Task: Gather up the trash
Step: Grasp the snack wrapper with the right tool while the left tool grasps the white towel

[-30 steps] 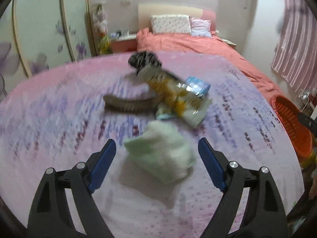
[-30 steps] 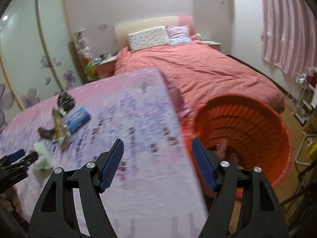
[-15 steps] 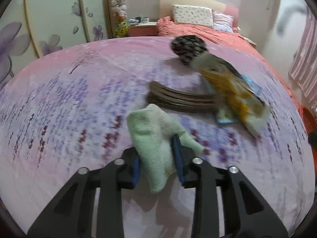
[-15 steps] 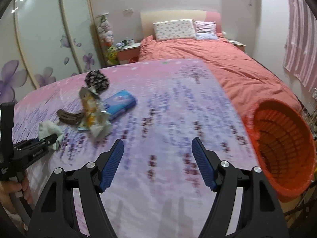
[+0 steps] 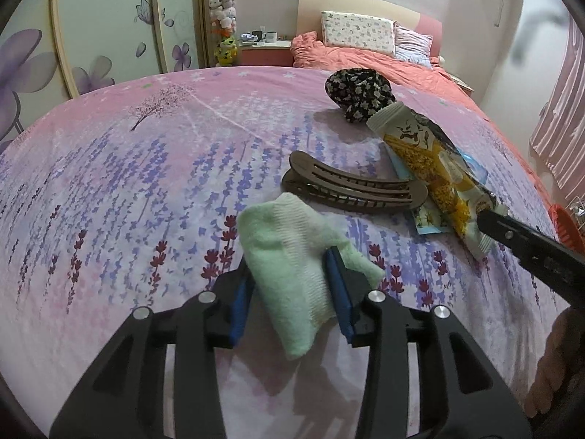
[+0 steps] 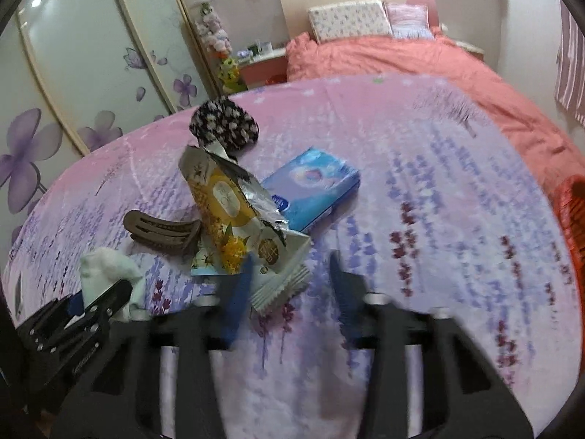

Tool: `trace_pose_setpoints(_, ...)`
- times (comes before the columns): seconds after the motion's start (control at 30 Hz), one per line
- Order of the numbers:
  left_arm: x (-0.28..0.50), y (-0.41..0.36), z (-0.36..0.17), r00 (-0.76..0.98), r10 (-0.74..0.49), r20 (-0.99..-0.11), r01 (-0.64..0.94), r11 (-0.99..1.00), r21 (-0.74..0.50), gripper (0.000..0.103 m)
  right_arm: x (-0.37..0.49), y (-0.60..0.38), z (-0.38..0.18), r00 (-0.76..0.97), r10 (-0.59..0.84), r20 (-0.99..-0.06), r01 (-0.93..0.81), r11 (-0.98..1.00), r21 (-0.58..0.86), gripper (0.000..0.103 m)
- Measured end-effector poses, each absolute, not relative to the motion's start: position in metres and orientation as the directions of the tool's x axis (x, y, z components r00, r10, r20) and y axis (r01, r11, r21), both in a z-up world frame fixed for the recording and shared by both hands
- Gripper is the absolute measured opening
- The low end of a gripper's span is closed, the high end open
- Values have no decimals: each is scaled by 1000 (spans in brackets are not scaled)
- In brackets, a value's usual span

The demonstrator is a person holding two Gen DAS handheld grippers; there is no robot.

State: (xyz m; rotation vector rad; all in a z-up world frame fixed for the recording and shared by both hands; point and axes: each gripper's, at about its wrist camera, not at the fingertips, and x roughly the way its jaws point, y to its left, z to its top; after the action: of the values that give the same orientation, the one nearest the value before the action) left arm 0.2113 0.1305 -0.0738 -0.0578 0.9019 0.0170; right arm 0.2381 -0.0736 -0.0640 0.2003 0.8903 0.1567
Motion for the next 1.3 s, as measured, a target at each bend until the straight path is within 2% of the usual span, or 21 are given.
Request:
trace_pose_setpoints(0.2, 211, 130, -74, 620, -14, -784, -39, 998, -48, 41, 214, -81, -52, 682, 217, -698, -57, 968, 245, 2)
trace_pose_setpoints(0.37, 209, 131, -74, 621, -18, -783, -39, 998, -53, 41, 189, -106, -39, 749, 144, -647, 5, 975, 223, 1)
trace_pose_setpoints(0.53, 209, 131, -74, 621, -17, -783, -39, 998, -53, 41, 169, -138, -33, 784, -27, -621, 148, 978, 144, 1)
trace_pose_setpoints(0.63, 209, 131, -74, 621, -17, -783, -39, 998, -52, 41, 165, -141, -37, 761, -8, -649, 113, 986, 121, 2)
trace_pose_setpoints(0.67, 209, 131, -74, 621, -17, -783, -38, 998, -53, 41, 164, -139, -38, 753, 16, -657, 84, 989, 121, 8)
trace_pose_setpoints(0.7, 209, 131, -74, 621, -18, -783, -38, 998, -53, 41, 163, -137, -39, 750, 26, -661, 69, 991, 117, 30)
trace_pose_setpoints(0.73, 209, 131, -74, 621, -18, -783, -38, 998, -53, 41, 163, -135, -39, 749, 27, -662, 59, 992, 108, 45)
trace_pose_setpoints(0.77, 209, 131, -74, 621, -18, -783, -38, 998, -53, 41, 163, -134, -38, 754, 24, -657, 55, 994, 99, 64)
trace_pose_setpoints(1.13, 209, 132, -74, 621, -18, -783, -37, 998, -52, 41, 187, -143, -48, 720, -14, -694, 116, 988, 100, 67)
trace_pose_setpoints(1.3, 209, 132, -74, 621, -20, -783, -36, 998, -54, 41, 209, -137, -57, 692, -45, -720, 98, 995, 31, 67)
